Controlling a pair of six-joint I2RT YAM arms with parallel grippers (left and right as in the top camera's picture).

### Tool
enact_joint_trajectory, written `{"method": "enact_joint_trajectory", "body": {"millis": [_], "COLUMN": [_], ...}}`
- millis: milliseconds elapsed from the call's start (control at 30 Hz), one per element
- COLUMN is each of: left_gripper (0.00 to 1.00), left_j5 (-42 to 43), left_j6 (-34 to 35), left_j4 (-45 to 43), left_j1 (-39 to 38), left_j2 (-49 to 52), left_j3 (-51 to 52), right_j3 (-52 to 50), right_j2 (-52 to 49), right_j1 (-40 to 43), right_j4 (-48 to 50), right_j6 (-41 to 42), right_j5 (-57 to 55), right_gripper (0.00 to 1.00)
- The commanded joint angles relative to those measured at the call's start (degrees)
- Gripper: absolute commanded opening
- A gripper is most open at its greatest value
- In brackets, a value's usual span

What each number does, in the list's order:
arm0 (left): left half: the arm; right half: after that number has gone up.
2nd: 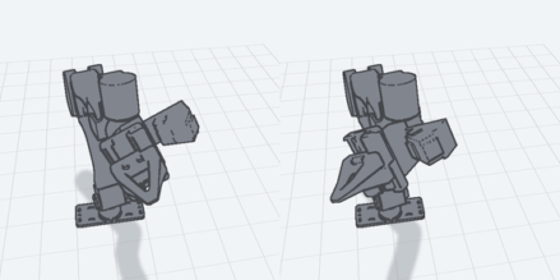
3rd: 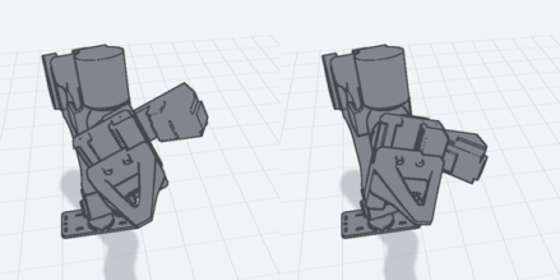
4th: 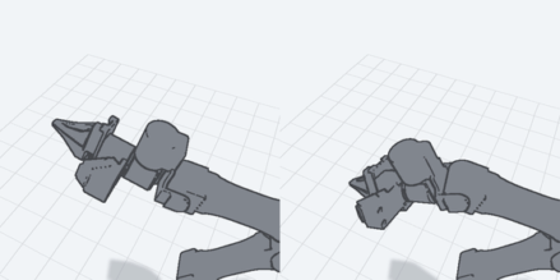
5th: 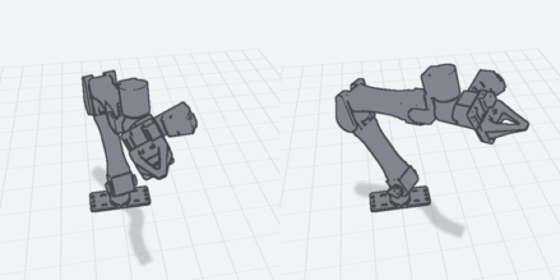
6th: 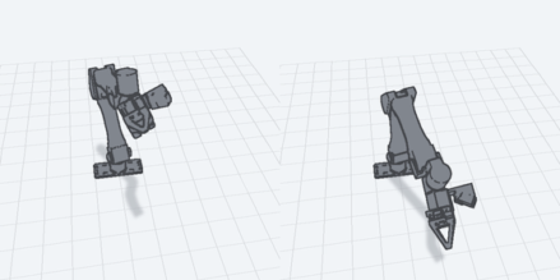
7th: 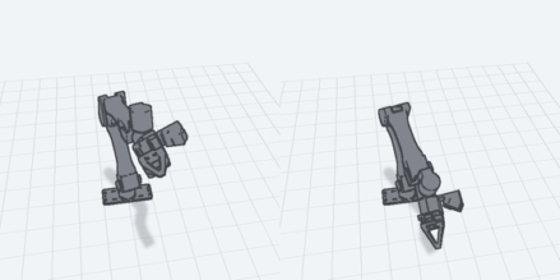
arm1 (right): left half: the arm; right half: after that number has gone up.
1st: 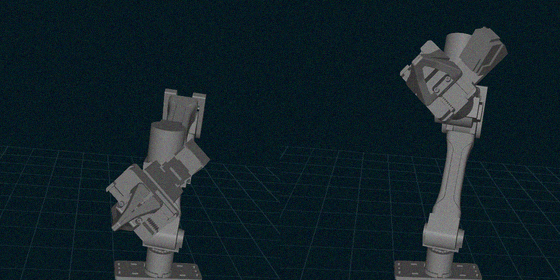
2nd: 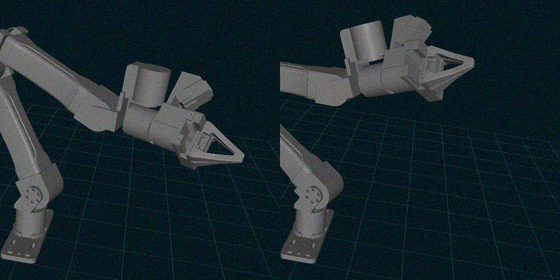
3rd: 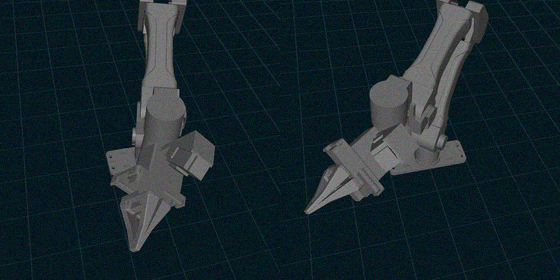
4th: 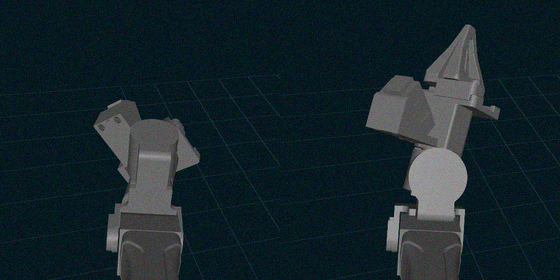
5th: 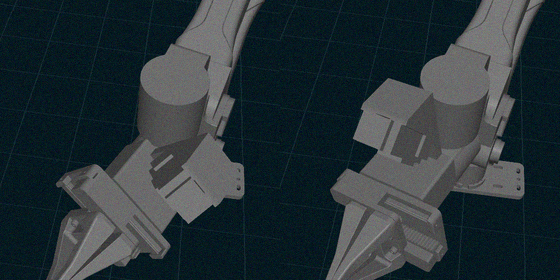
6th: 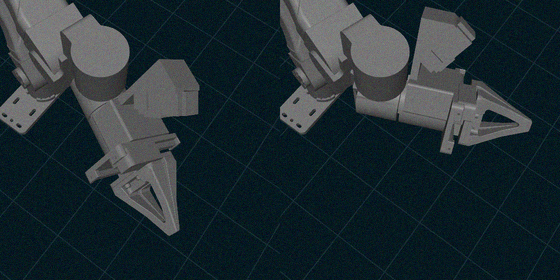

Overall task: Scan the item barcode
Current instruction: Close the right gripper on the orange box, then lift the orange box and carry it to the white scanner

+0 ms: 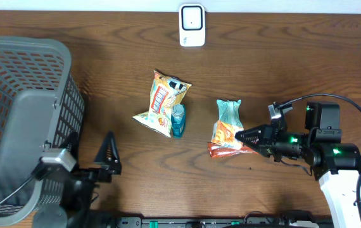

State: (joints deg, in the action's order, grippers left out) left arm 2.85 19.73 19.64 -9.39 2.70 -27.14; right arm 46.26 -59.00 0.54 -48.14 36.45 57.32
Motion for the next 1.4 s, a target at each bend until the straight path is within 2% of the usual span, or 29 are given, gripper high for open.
{"method": "enact_joint_trajectory", "body": {"millis": [0, 600, 800, 1033, 1200, 1367], "left_gripper": [0.98, 0.98, 0.98, 0.98, 0.98, 0.98], "left_j5": [3.2, 5.3, -2.4, -5.5, -5.5, -7.3], "left_j6": [0.6, 2.0, 2.0, 2.0, 2.1, 1.1], "left_j4": [-0.2, 6.0, 8.1, 8.5, 5.0, -4.1], "left_j1": [0.3, 0.3, 0.3, 0.3, 0.3, 0.3], "left_j2": [0.0, -2.6, -2.6, -2.5, -2.5, -2.5], "left_j3": [3.1, 3.7, 4.1, 8.3, 11.8, 17.5], "right_j3": [-0.1, -0.1, -0.1, -0.1, -0.1, -0.1], "right_j2": [0.4, 0.4, 0.4, 0.4, 0.4, 0.4], "right_j1": [0.2, 0.1, 0.1, 0.1, 0.1, 0.1], "right_j4": [-0.6, -7.4, -8.3, -8.0, -8.0, -8.0], "right_j6": [0.1, -0.5, 0.3, 4.7, 4.6, 4.6], "right_j5": [-0.9, -2.8, -2.8, -2.9, -3.0, -3.1], "right_gripper": [0.01, 0.02, 0.02, 0.02, 0.02, 0.02]}}
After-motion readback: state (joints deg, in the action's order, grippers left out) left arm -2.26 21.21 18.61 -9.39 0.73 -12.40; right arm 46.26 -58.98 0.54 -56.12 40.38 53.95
